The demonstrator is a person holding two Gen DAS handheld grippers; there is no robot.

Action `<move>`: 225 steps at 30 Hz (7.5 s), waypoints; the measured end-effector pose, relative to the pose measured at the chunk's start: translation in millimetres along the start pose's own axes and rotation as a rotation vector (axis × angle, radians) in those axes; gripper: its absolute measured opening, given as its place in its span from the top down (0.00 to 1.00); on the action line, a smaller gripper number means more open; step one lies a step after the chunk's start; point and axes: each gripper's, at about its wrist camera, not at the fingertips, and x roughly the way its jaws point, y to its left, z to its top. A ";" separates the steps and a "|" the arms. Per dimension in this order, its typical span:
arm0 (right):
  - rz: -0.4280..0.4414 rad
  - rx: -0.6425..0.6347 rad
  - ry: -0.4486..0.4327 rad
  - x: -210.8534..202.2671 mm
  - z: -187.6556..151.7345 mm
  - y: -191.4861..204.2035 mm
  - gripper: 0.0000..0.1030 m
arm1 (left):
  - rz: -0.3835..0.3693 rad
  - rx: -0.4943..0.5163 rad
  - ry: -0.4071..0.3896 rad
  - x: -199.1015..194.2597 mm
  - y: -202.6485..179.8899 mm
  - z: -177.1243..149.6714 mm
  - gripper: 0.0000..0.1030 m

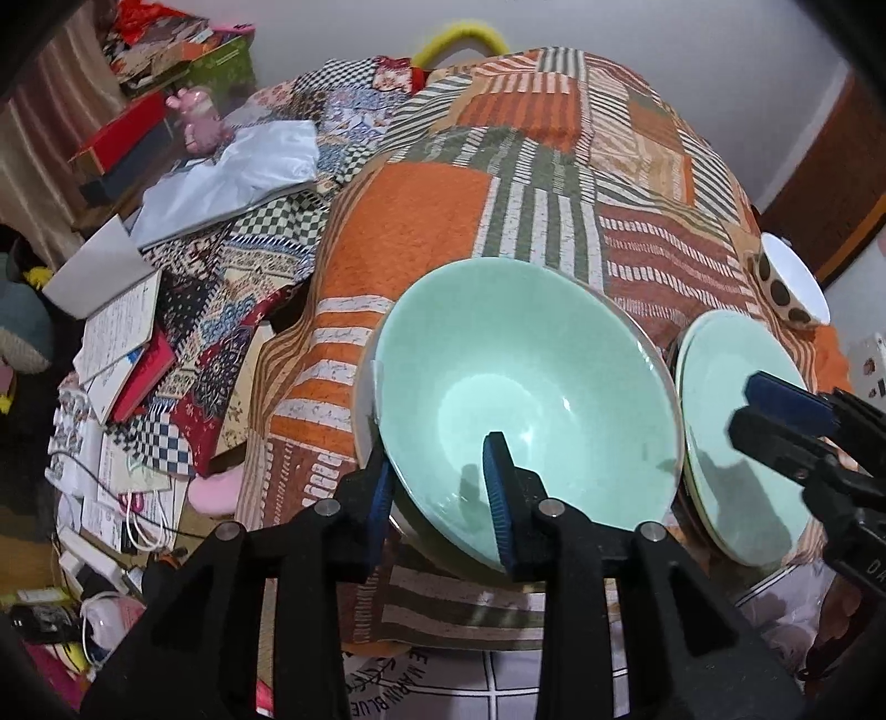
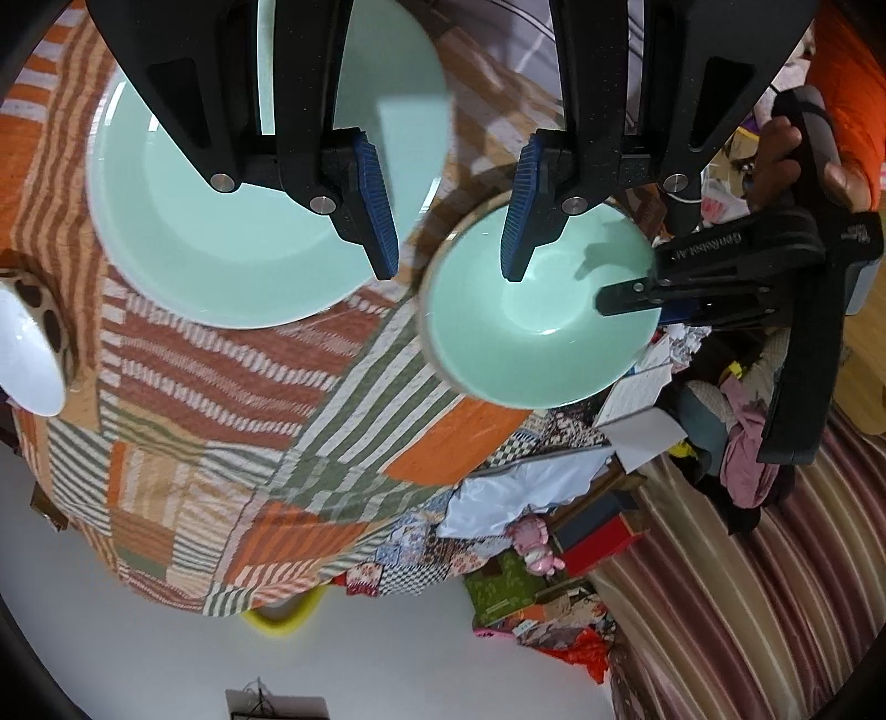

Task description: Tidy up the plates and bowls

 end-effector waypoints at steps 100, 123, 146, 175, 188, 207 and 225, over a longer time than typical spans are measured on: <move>-0.280 0.314 -0.078 -79.7 -6.7 -276.8 0.69 | -0.318 0.403 0.018 114.2 -352.2 122.1 0.75; -0.273 0.196 -0.198 -123.9 4.9 -189.1 0.69 | -0.315 0.352 -0.162 -6.3 -294.9 90.9 0.75; -0.133 0.043 -0.196 -91.2 16.6 -88.8 0.69 | -0.233 0.186 -0.229 -64.5 -169.3 48.8 0.75; 0.039 -0.059 -0.014 7.6 16.1 15.0 0.69 | -0.113 -0.048 -0.175 -51.7 -17.2 -12.3 0.75; 0.057 -0.052 0.079 40.2 9.2 23.0 0.69 | -0.107 -0.112 -0.132 -30.1 9.2 -25.7 0.75; 0.062 -0.048 0.100 50.2 7.5 20.8 0.69 | -0.021 -0.091 -0.144 -18.0 18.6 -26.1 0.75; 0.033 -0.016 0.077 44.7 13.3 -3.7 0.68 | -0.042 -0.144 -0.148 -20.7 35.2 -25.0 0.60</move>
